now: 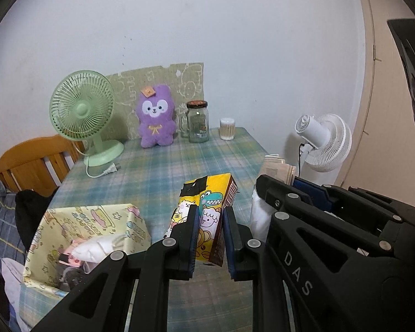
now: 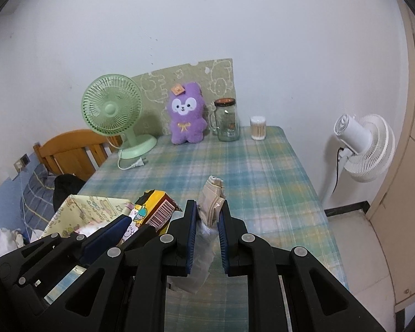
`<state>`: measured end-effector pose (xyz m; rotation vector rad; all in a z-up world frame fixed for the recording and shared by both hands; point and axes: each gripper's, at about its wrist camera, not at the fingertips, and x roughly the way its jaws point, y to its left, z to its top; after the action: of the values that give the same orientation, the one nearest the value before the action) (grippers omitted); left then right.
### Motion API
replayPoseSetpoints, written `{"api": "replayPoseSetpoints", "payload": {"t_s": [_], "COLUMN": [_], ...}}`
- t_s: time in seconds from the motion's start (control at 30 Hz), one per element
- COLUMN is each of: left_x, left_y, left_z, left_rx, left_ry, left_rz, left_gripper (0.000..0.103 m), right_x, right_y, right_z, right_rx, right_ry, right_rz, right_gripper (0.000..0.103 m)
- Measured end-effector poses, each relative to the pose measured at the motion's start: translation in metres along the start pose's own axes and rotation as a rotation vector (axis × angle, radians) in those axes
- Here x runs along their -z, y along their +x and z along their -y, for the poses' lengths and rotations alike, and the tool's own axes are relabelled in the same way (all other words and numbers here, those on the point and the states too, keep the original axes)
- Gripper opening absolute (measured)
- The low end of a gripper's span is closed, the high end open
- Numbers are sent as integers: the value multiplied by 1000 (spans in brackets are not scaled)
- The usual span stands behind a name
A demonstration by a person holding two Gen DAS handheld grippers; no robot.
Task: Organize soft objects
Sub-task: 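Carry the tissue box and beige sock over the yellow box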
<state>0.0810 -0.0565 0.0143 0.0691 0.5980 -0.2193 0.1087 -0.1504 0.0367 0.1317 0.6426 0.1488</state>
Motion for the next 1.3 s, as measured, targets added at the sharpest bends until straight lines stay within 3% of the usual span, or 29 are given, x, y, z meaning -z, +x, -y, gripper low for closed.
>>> {"api": "replayPoseSetpoints", "payload": {"t_s": [0.8,1.3], "left_x": [1,13], "left_y": [-18,-11], "left_z": [-63,-116], "left_rx": [-54,-91], "left_ry": [-46,-84], "left_rz": [66,39], "left_gripper": [15,15], "right_x": [-12,-7], "right_y": [8,36], "right_z": [-70,-120], "right_rx": [-43,-85], "right_ry": [-64,-113], "right_rz": [39,2], "right_gripper": [18,18]}}
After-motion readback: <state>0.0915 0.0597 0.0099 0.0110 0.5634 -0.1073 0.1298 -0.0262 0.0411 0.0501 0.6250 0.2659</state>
